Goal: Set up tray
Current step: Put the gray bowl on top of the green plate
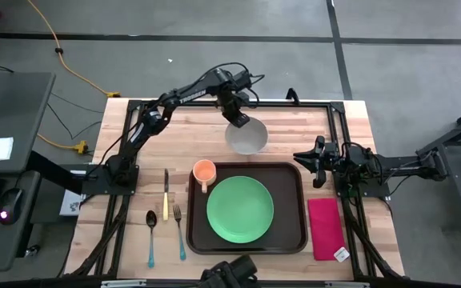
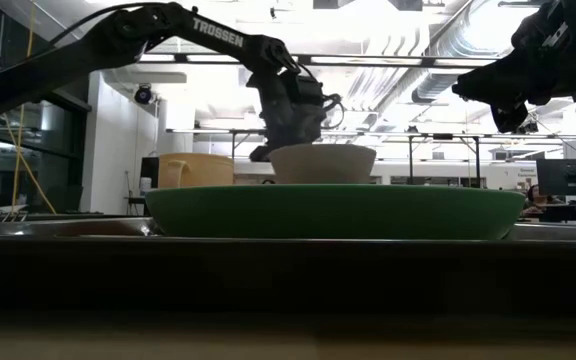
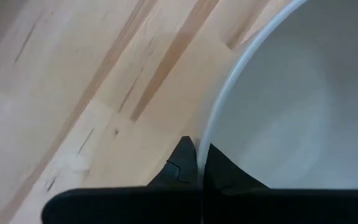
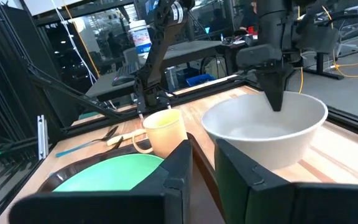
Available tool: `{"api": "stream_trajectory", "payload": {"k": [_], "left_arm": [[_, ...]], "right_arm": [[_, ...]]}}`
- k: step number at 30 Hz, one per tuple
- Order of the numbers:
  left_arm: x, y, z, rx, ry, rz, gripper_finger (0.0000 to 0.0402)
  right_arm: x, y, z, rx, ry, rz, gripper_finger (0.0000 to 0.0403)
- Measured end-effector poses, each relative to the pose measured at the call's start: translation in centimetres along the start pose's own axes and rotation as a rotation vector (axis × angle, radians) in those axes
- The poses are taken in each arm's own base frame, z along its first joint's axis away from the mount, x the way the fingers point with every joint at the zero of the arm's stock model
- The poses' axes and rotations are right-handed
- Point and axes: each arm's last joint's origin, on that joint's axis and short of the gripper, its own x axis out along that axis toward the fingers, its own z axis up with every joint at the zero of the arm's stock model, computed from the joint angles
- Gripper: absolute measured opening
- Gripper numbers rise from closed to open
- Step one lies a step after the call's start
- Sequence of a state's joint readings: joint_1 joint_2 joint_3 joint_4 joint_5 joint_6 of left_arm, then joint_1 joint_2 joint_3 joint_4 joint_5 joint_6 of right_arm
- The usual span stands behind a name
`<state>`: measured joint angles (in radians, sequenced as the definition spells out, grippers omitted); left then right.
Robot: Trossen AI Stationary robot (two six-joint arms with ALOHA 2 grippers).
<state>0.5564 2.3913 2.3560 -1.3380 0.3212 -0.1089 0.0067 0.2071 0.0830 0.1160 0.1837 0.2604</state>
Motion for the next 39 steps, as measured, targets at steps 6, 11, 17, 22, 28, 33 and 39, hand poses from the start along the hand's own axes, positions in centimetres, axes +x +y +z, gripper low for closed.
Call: {"api": "stream_trajectory", "payload": {"k": [6,11,17,22,28,33,39], "left_arm": [[0.0,-0.1,-0.2,-0.006,0.02,-0.035,0.0018],[0.0,-0.1,-0.3,-0.01,0.032,-0.035,0.0018],[0.0,-0.1,-0.3,-0.01,0.035,-0.034,0.0018],[0.1,-0.4,-0.4,0.003,0.038,-0.034,0.0018],[-1.0,-1.4,-0.9,0.031,0.038,-0.03,0.0018],[-2.8,-2.5,-1.8,0.057,0.041,-0.023,0.0018],[-5.0,-4.3,-2.8,0.094,0.013,-0.019,0.0018]], "right_arm": [[0.0,0.0,0.0,0.0,0.0,0.0,0.005],[0.0,0.0,0.0,0.0,0.0,0.0,0.0052],[0.0,0.0,0.0,0.0,0.0,0.0,0.0047],[0.0,0.0,0.0,0.0,0.0,0.0,0.0049],[0.0,0.0,0.0,0.0,0.001,0.0,0.0052],[0.0,0.0,-0.1,0.0,0.007,0.001,0.0047],[0.0,0.0,-0.1,0.008,0.01,0.012,0.0049]]}}
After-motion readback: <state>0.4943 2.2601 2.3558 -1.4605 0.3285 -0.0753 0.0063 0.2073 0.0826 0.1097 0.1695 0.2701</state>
